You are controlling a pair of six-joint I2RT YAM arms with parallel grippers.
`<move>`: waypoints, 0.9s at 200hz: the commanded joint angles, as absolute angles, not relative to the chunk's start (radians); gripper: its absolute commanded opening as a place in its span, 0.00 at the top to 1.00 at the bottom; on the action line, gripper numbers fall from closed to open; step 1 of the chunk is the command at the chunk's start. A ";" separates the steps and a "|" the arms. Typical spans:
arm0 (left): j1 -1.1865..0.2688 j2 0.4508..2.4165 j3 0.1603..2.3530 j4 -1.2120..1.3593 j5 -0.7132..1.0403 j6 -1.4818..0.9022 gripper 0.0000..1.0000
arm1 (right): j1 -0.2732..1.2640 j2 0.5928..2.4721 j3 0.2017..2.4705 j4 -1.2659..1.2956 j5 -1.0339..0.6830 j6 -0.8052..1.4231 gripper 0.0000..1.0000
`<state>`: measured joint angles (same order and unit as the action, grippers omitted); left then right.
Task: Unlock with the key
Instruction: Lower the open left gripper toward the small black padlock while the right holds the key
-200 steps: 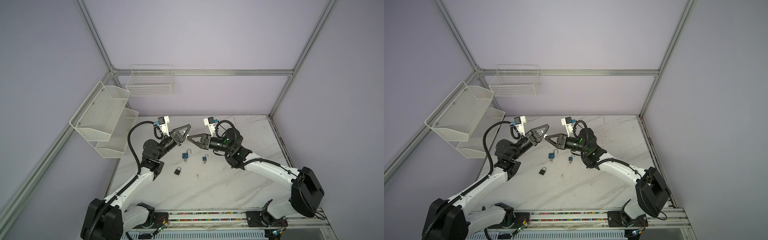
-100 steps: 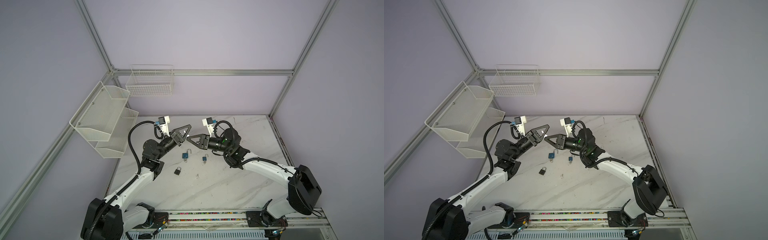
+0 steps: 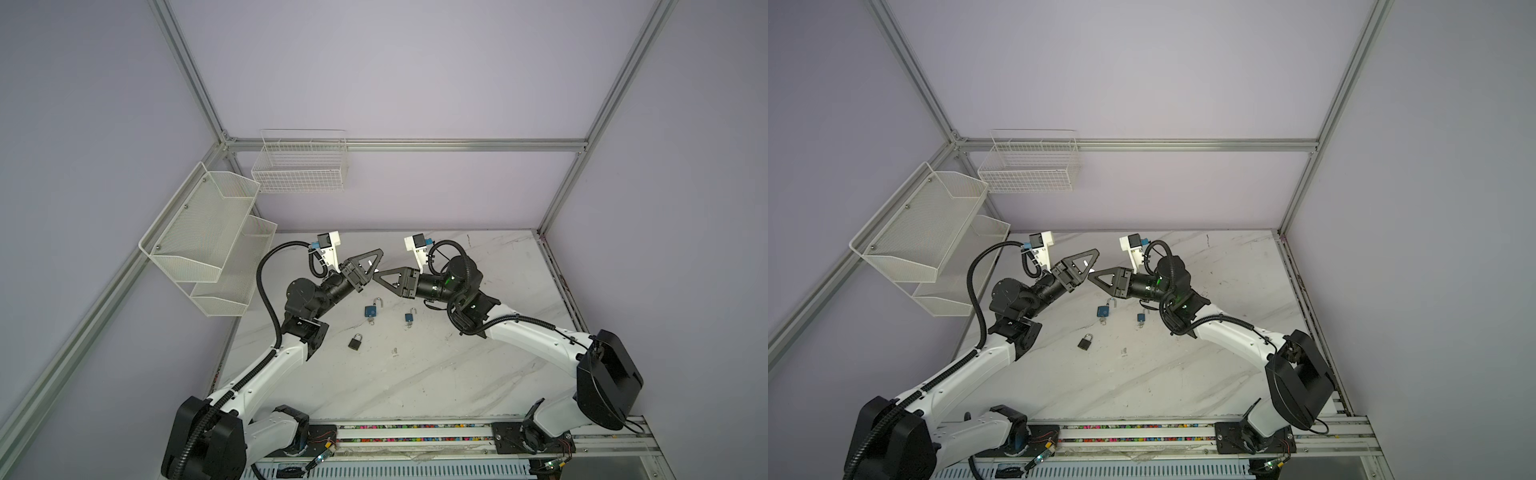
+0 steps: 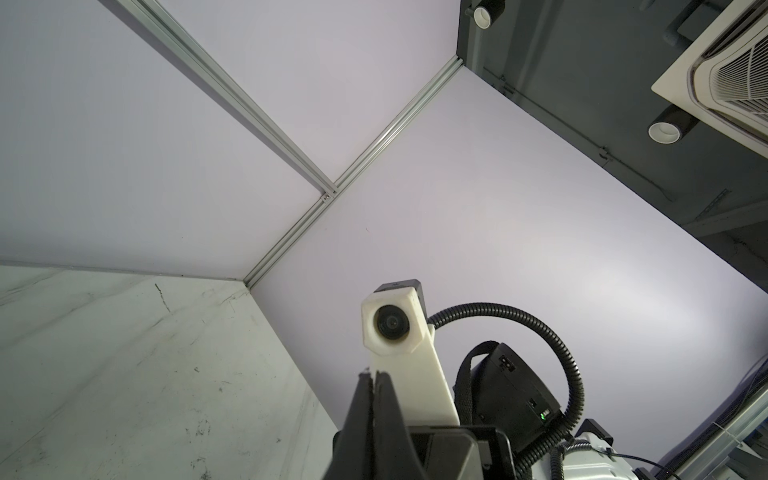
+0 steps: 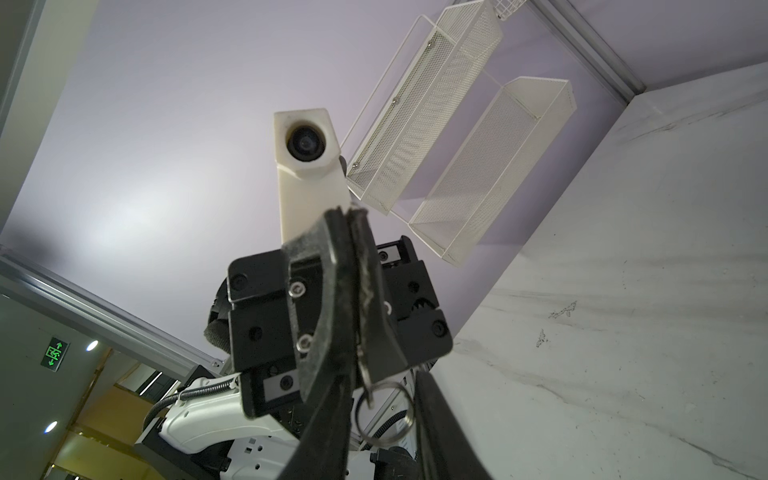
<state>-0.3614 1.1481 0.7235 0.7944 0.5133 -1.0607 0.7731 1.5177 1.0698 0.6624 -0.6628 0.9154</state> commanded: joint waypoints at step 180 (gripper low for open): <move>-0.368 1.127 0.816 0.794 0.517 -1.014 1.00 | 0.767 1.525 1.110 0.712 -0.667 0.922 0.98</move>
